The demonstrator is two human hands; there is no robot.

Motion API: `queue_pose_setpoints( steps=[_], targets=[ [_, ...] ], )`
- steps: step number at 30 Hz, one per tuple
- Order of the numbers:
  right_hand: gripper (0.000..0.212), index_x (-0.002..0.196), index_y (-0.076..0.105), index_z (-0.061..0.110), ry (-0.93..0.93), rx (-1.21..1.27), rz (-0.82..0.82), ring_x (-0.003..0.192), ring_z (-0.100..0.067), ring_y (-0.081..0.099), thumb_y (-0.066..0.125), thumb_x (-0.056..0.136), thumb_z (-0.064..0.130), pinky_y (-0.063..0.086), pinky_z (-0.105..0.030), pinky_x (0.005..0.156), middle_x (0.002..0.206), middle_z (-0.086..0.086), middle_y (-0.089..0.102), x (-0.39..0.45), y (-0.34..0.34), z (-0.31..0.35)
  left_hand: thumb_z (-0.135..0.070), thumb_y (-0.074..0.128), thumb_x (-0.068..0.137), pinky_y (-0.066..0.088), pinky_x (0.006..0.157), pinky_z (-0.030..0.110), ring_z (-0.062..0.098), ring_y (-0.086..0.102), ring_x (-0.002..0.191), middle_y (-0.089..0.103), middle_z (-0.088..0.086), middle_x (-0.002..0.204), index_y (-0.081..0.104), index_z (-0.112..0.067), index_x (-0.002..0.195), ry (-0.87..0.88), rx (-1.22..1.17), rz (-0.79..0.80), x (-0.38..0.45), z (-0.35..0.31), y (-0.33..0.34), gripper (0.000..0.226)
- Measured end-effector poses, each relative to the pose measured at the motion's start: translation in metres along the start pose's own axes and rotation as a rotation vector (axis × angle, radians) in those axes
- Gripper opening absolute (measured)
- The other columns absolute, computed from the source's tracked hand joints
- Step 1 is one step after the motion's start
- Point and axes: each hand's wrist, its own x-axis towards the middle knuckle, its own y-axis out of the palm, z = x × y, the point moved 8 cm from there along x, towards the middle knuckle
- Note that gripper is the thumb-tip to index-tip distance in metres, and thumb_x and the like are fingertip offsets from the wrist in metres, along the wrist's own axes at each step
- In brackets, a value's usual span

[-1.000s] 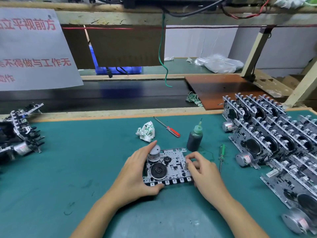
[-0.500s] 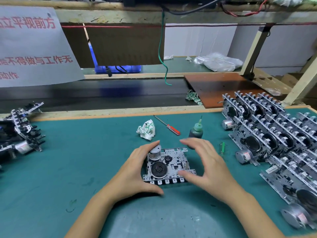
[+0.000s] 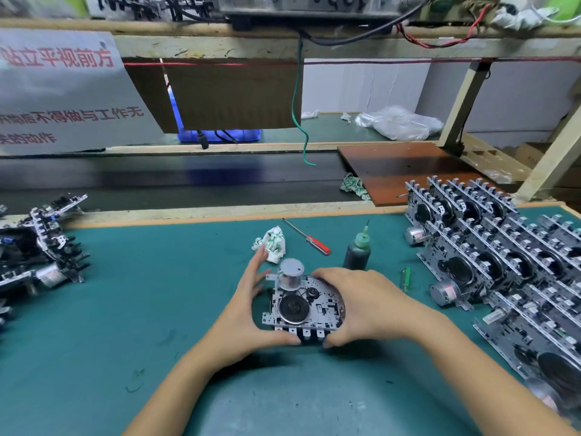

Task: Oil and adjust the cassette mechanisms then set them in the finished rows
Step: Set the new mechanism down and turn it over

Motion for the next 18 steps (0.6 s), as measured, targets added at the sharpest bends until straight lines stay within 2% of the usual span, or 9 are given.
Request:
queue_pose_setpoints(
  steps=[2,5,7,8,10,12,14,16,18],
  targets=[
    [0.085,0.128,0.045,0.035,0.040,0.335,0.035,0.113,-0.002,0.053,0.081,0.054,0.054,0.042,-0.030,0.099,0.123,0.022,0.056,-0.008,-0.002,-0.003,-0.064,0.081,0.052,0.039,0.097,0.012,-0.005,0.045,0.126,0.038,-0.015,0.147,0.028,-0.026,0.143,-0.045,-0.325,0.049,0.004,-0.006,0.005,0.112],
    [0.054,0.113,0.063,0.027,-0.048,1.155,0.270,0.105,0.005,0.059,0.079,0.062,0.034,0.047,-0.019,0.092,0.110,0.021,0.066,-0.028,0.010,0.029,-0.081,0.065,0.057,0.038,0.103,0.034,0.028,0.051,0.119,0.050,0.015,0.132,0.049,0.002,0.133,-0.196,-0.650,0.214,0.001,-0.010,0.025,0.113],
    [0.058,0.114,0.060,0.016,-0.152,1.513,0.389,0.105,-0.003,0.061,0.078,0.067,0.042,0.048,-0.022,0.091,0.110,0.009,0.069,-0.038,0.016,0.058,-0.080,0.075,0.040,0.047,0.079,0.039,0.032,0.052,0.079,0.042,0.024,0.100,0.039,0.014,0.135,-0.357,-0.898,0.318,-0.005,-0.007,0.041,0.139],
    [0.069,0.122,0.051,0.011,-0.197,1.613,0.418,0.112,-0.010,0.059,0.076,0.070,0.049,0.047,-0.028,0.096,0.119,0.000,0.064,-0.041,0.018,0.069,-0.079,0.077,0.036,0.050,0.060,0.031,0.020,0.048,0.056,0.044,0.022,0.087,0.040,0.010,0.137,-0.391,-1.009,0.357,-0.005,-0.010,0.048,0.140],
    [0.088,0.128,0.044,0.003,-0.184,1.632,0.359,0.120,-0.021,0.054,0.074,0.067,0.059,0.043,-0.037,0.102,0.131,-0.015,0.053,-0.041,0.022,0.073,-0.082,0.072,0.042,0.046,0.058,0.023,0.008,0.036,0.055,0.051,0.022,0.116,0.049,-0.006,0.137,-0.354,-1.140,0.403,-0.004,-0.031,0.058,0.124],
    [0.099,0.118,0.054,-0.007,-0.035,1.493,0.183,0.112,-0.028,0.058,0.078,0.055,0.066,0.043,-0.047,0.101,0.124,-0.027,0.057,-0.039,0.021,0.055,-0.082,0.060,0.061,0.038,0.099,0.042,0.017,0.052,0.101,0.035,0.022,0.148,0.041,-0.008,0.143,-0.229,-1.196,0.390,-0.001,-0.051,0.057,0.112],
    [0.059,0.092,0.070,0.000,0.056,1.296,-0.153,0.090,-0.022,0.063,0.073,0.066,0.054,0.045,-0.050,0.091,0.101,-0.021,0.070,-0.042,0.004,0.029,-0.071,0.062,0.072,0.024,0.113,0.050,0.032,0.040,0.133,0.036,0.023,0.148,0.031,0.000,0.146,-0.161,-1.326,0.412,-0.003,-0.063,0.056,0.107],
    [0.021,0.081,0.074,0.019,0.066,1.094,-0.507,0.078,-0.010,0.066,0.058,0.083,0.034,0.051,-0.036,0.083,0.087,0.001,0.074,-0.058,-0.023,0.004,-0.062,0.074,0.067,0.035,0.109,0.052,0.039,0.045,0.129,0.042,0.026,0.143,0.038,0.003,0.141,-0.184,-1.413,0.355,-0.001,-0.056,0.051,0.106],
    [0.015,0.094,0.068,0.027,0.078,0.754,-0.657,0.080,-0.005,0.067,0.056,0.089,0.019,0.050,-0.022,0.078,0.088,0.013,0.071,-0.073,-0.045,-0.021,-0.064,0.076,0.062,0.041,0.103,0.053,0.039,0.053,0.122,0.048,0.026,0.138,0.051,0.002,0.133,-0.239,-1.324,0.212,0.001,-0.033,0.045,0.100]
  ],
)
